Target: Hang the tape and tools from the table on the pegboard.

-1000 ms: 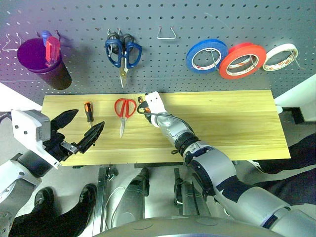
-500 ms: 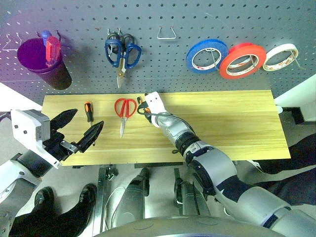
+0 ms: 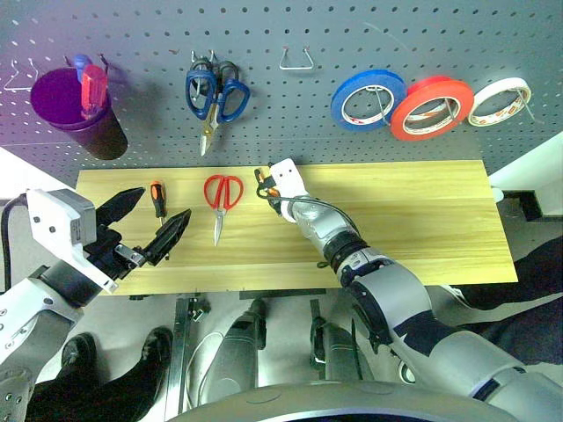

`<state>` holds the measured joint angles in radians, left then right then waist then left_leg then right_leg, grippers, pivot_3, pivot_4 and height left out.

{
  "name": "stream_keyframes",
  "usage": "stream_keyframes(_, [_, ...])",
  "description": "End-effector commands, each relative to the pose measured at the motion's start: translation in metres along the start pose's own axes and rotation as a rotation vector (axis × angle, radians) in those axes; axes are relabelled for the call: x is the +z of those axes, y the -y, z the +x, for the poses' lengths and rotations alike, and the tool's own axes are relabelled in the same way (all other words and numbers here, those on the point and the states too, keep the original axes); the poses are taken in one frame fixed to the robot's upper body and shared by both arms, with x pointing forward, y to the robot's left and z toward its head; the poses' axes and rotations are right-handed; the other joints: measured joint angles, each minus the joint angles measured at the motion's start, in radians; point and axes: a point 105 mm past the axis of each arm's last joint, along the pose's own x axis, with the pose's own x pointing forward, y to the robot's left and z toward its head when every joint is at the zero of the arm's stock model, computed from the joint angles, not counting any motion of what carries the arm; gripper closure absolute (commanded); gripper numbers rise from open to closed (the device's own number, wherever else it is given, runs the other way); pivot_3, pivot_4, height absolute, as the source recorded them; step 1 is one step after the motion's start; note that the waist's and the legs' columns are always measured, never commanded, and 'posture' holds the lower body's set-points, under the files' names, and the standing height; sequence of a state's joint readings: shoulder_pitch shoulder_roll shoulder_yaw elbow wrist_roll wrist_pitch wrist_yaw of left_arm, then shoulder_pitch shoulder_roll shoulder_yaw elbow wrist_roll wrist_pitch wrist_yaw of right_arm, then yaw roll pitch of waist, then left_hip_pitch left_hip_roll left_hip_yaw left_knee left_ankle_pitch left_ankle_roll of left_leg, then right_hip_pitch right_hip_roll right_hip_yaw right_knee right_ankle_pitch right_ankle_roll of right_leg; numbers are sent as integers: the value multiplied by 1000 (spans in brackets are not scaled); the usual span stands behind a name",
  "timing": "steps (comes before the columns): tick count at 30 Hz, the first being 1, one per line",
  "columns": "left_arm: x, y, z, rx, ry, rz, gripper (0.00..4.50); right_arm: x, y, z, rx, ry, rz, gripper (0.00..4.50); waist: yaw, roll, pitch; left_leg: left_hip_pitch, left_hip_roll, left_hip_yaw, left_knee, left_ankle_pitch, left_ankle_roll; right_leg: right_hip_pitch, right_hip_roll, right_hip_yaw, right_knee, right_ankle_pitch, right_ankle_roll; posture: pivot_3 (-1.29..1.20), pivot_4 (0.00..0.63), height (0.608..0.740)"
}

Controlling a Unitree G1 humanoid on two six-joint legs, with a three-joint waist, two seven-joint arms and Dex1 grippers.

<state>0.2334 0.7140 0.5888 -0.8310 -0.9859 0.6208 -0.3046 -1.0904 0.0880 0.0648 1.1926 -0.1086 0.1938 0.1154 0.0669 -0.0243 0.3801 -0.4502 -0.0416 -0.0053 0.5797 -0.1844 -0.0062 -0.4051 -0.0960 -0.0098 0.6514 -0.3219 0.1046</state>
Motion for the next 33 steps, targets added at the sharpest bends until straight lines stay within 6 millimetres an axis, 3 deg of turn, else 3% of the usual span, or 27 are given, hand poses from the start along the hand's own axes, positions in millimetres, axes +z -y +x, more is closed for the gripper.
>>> stream_keyframes(1, [3,3,-1,-5,21,15,0,-22,-3,-2,38,-78,-35,2333,0,0,0,0,0,0,0,0,0,0,0,0,0,0,0,329,412,740])
stream_keyframes(11, [2,2,4,-15,33,18,0,-32,6,-8,57,-91,-34,2333,1,0,0,1,0,0,1,0,0,1,0,0,0,0,0,311,400,740])
stream_keyframes(23, [2,-1,12,-35,55,22,0,-48,50,-35,-14,-121,-4,2333,24,-1,-1,1,0,-1,4,0,0,3,0,-2,1,0,0,261,377,740])
stream_keyframes(33, [2,-6,32,-67,101,6,0,-50,47,-55,16,-111,98,2333,22,-1,-1,0,1,-1,9,0,-1,5,0,-5,2,1,-1,183,361,740])
